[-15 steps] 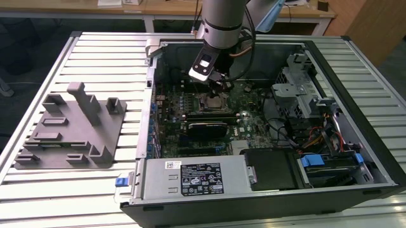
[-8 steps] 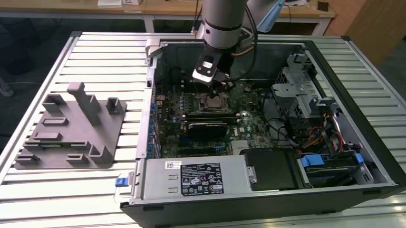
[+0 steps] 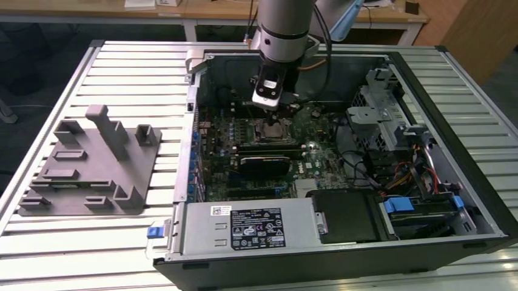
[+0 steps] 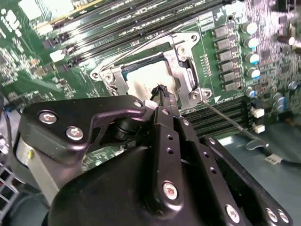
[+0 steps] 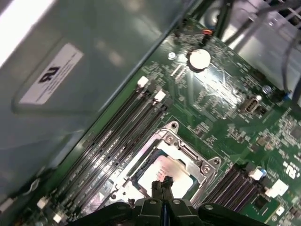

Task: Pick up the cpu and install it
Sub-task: 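Close the cpu cover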

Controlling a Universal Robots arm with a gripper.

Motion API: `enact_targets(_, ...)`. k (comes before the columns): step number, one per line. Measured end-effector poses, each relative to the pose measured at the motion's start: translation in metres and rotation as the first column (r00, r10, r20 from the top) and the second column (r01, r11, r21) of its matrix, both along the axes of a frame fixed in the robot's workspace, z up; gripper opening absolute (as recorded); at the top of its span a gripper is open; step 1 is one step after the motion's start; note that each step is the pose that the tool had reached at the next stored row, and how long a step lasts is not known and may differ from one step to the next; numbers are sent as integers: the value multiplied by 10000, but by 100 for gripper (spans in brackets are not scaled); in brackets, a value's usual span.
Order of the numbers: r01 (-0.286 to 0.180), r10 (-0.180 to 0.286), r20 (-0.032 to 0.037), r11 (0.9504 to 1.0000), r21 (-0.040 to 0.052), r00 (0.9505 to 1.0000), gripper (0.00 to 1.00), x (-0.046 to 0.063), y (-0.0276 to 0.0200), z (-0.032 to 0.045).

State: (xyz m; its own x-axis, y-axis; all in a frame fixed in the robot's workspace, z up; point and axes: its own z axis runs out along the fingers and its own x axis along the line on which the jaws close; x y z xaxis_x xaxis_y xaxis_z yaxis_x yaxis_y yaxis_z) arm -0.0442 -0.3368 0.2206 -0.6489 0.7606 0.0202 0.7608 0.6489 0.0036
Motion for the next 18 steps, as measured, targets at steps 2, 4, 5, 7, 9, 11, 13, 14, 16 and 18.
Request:
enact_targets(2,-341,341,0,9994,-1,9994,11,0,0,0)
enact_targets(4,-685,685,0,9977,0,9977,11,0,0,-1)
enact_targets(5,-853,853,0,9964,0,9964,11,0,0,-1)
enact_targets(7,-1214,1214,0,9926,0,9926,11,0,0,-2)
enact_targets(9,-1559,1559,0,9878,0,9878,11,0,0,-3)
enact_targets(11,-1899,1899,0,9818,0,9818,11,0,0,-4)
enact_targets(13,-2252,2252,0,9743,0,9743,11,-1,0,-5)
enact_targets(14,-2422,2422,-1,9702,0,9702,11,-1,0,-5)
enact_targets(16,-2753,2753,0,9613,0,9613,11,-1,0,-6)
enact_targets(18,-3082,3082,0,9513,0,9513,11,-1,0,-6)
